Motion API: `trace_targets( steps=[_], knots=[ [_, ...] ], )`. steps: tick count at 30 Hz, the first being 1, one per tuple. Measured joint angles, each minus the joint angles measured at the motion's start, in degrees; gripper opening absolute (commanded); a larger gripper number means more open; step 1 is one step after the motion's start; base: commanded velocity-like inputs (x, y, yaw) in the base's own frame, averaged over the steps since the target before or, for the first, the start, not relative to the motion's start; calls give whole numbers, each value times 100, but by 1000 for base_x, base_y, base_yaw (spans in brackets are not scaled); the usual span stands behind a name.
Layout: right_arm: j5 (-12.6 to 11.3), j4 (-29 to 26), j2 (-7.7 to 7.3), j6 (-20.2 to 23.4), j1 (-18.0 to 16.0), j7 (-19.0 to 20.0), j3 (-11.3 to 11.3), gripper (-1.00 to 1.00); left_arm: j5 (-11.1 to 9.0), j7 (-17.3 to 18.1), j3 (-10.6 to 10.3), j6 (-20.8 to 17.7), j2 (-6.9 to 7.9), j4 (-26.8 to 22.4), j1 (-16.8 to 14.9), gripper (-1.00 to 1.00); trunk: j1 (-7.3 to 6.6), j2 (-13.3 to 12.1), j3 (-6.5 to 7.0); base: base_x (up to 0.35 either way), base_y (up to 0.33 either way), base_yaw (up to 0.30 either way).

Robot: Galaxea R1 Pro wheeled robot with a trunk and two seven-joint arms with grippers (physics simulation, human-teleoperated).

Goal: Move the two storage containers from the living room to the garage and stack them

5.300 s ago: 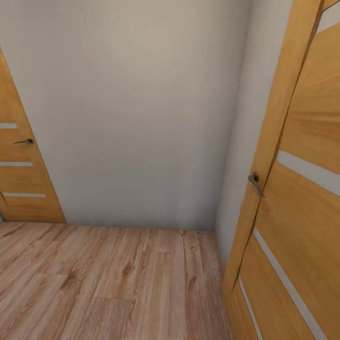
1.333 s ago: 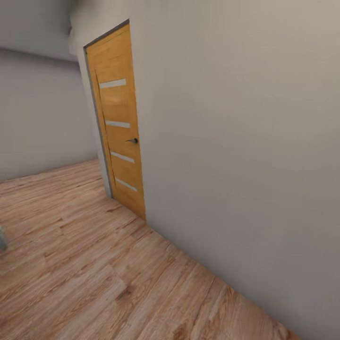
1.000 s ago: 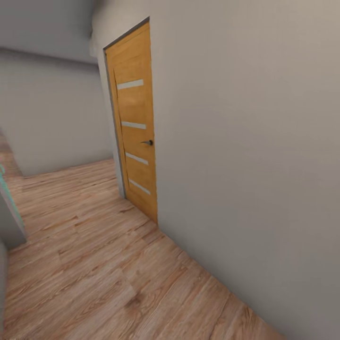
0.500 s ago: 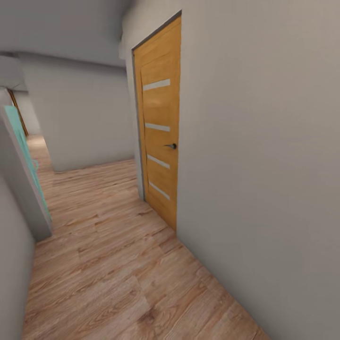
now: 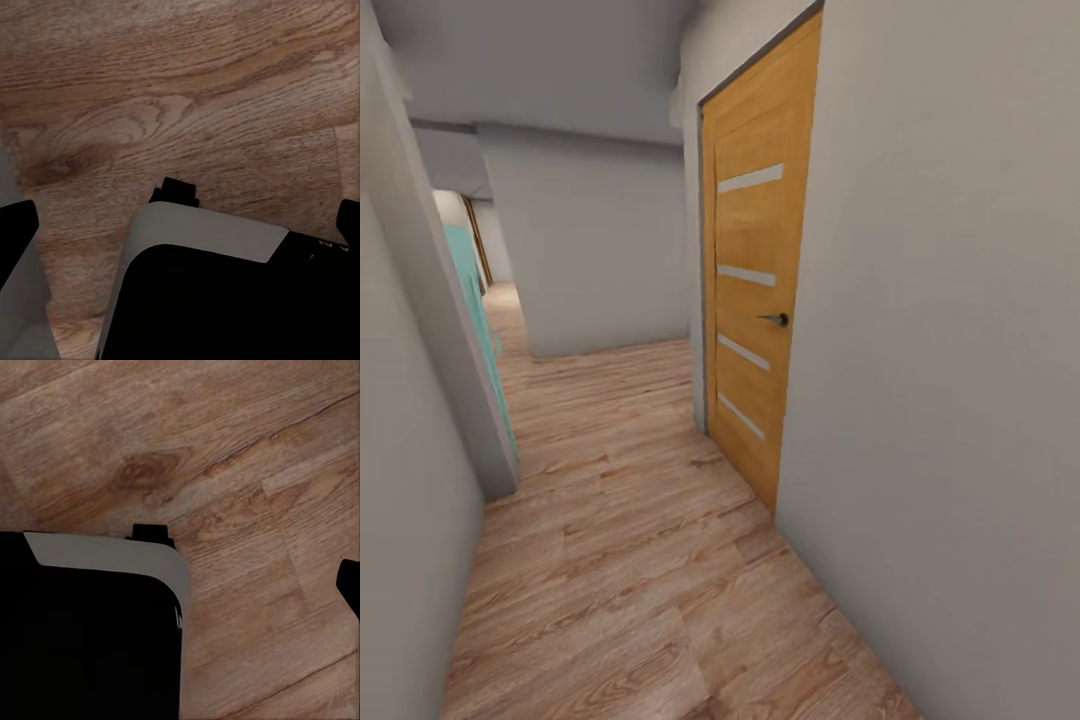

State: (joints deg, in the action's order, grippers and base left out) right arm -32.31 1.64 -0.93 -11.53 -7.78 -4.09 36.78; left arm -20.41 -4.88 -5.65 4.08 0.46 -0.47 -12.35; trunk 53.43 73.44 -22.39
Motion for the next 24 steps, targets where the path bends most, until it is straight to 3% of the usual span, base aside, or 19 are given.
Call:
trace_targets(
  steps=[24],
  knots=[
    [0,0,-33,0,0,9,9,100,8,1,7,30,-13,-9,0,100,0,0,87,323,0,274]
  ],
)
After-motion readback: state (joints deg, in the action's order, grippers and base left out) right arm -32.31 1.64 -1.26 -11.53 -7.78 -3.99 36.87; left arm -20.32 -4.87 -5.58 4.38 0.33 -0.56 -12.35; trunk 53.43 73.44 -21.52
